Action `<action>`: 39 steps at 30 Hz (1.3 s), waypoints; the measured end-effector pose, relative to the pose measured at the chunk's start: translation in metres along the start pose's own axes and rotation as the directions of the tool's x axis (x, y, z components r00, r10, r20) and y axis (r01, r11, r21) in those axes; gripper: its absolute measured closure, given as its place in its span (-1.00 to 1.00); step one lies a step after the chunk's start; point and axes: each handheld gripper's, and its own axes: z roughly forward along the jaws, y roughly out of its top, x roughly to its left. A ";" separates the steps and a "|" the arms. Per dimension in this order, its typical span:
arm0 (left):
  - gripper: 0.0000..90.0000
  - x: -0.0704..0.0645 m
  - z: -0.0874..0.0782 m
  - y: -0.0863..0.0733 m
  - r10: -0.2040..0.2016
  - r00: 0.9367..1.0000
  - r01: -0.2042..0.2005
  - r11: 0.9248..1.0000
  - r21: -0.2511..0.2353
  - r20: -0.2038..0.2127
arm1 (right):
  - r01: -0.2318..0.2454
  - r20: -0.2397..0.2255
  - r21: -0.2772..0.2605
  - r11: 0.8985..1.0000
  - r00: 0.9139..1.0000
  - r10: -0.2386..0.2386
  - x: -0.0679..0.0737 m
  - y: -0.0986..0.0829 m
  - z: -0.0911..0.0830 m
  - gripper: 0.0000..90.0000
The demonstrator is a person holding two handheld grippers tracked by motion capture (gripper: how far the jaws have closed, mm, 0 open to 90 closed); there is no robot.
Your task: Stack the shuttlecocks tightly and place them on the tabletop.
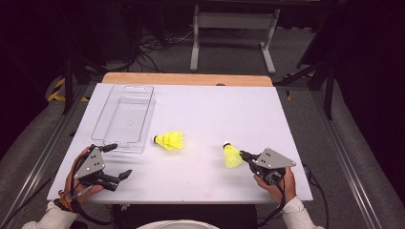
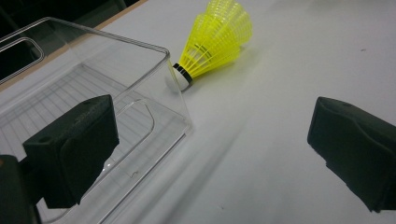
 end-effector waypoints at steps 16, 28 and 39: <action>-0.95 0.000 0.000 0.000 0.000 1.000 0.000 1.000 0.000 -0.009 | 0.022 -0.041 -0.002 1.000 0.999 -0.022 0.005 0.010 0.011 1.00; -0.95 0.000 0.000 0.000 0.000 1.000 0.000 1.000 0.002 -0.005 | 0.081 -0.097 0.006 0.997 0.992 -0.080 0.014 0.024 0.040 1.00; -0.95 0.000 0.000 -0.001 0.008 1.000 -0.008 1.000 0.008 -0.001 | 0.133 -0.155 -0.022 0.991 0.979 -0.135 0.022 0.039 0.070 1.00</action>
